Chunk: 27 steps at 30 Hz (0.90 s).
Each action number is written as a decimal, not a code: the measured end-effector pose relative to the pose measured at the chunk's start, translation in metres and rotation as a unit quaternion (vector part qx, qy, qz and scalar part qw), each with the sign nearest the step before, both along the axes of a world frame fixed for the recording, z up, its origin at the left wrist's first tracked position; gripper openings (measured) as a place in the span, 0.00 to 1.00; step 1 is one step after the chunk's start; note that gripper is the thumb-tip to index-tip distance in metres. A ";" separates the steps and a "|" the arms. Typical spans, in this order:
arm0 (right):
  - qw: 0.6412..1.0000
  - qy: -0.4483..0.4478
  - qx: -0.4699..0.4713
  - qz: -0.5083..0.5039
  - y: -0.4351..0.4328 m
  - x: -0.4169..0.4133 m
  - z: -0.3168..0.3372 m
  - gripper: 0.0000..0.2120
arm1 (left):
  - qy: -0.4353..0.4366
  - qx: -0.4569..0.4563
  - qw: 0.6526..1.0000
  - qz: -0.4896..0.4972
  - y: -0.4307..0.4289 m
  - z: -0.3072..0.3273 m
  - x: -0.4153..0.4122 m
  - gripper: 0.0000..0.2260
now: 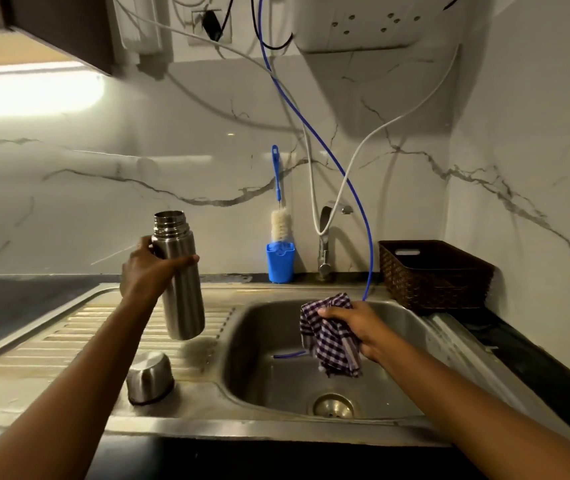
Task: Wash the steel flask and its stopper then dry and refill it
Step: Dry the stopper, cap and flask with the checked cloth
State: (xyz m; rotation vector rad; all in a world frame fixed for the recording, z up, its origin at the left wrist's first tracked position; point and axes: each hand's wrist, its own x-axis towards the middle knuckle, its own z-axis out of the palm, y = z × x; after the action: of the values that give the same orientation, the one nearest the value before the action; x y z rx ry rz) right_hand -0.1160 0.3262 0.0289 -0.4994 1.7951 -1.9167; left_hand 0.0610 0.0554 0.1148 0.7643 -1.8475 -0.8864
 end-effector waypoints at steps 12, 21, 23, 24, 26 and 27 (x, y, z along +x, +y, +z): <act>1.000 0.013 0.015 0.009 -0.020 0.020 -0.003 0.17 | -0.016 0.033 0.999 0.015 -0.033 -0.015 0.014 0.30; 1.000 0.008 -0.010 0.018 -0.015 0.026 -0.001 0.19 | -0.027 0.061 0.998 0.020 -0.036 -0.023 0.011 0.32; 1.000 -0.005 -0.014 0.022 -0.012 0.025 0.001 0.19 | -0.015 0.054 0.997 0.048 -0.030 -0.024 0.011 0.39; 0.999 -0.016 -0.021 0.026 -0.012 0.025 0.003 0.19 | -0.002 0.010 0.996 0.083 -0.022 -0.026 0.012 0.41; 0.998 -0.039 -0.045 0.032 -0.009 0.024 0.008 0.18 | 0.047 -0.165 0.978 0.115 0.010 -0.032 0.009 0.39; 0.997 -0.047 -0.057 0.033 -0.008 0.024 0.011 0.16 | 0.065 -0.244 0.964 0.085 0.033 -0.036 0.005 0.35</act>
State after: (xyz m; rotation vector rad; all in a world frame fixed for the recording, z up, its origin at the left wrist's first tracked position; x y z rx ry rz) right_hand -0.0920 0.3182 0.0396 -0.4904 1.5986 -1.9713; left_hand 0.0656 0.0880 0.0787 0.5280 -1.7517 -0.3361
